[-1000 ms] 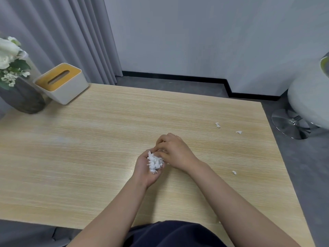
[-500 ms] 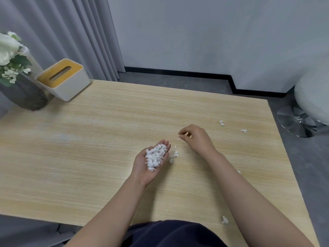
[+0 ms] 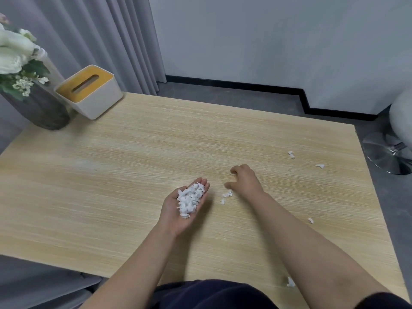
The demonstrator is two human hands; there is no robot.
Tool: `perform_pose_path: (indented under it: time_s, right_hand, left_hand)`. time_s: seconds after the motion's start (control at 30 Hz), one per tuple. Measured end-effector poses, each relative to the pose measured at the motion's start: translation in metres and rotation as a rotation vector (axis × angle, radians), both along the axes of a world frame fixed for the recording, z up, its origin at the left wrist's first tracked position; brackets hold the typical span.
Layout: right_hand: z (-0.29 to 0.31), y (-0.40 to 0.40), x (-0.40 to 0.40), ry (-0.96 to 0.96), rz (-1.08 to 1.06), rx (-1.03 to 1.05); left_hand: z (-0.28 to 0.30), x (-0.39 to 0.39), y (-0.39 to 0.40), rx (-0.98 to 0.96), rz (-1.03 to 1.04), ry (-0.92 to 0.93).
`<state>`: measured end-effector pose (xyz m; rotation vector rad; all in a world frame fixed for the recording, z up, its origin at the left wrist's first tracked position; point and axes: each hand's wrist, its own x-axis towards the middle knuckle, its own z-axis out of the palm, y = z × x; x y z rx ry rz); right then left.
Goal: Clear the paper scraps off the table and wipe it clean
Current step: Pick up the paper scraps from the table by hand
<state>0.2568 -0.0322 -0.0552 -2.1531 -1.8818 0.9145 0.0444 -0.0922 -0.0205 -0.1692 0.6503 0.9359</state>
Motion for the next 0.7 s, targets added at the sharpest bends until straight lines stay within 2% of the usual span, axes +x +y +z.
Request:
perform_pose_path:
  time_s: [0.1,0.33,0.5,0.7]
  right_hand:
    - [-0.006,0.001,-0.002,-0.032,0.023,0.02]
    - [-0.008,0.002,-0.003,-0.038,0.003,0.066]
    - [-0.007,0.005,-0.006,-0.056,-0.005,0.081]
    - [0.0,0.004,-0.009,-0.019,-0.014,0.096]
  left_hand:
    - [-0.006,-0.005,0.001,-0.075,0.026,0.026]
    - [0.0,-0.01,-0.001,-0.024,0.028,0.0]
    - [-0.01,-0.012,0.0,-0.141,0.065,0.029]
    - [-0.001,-0.011,-0.002,-0.021,0.03,-0.001]
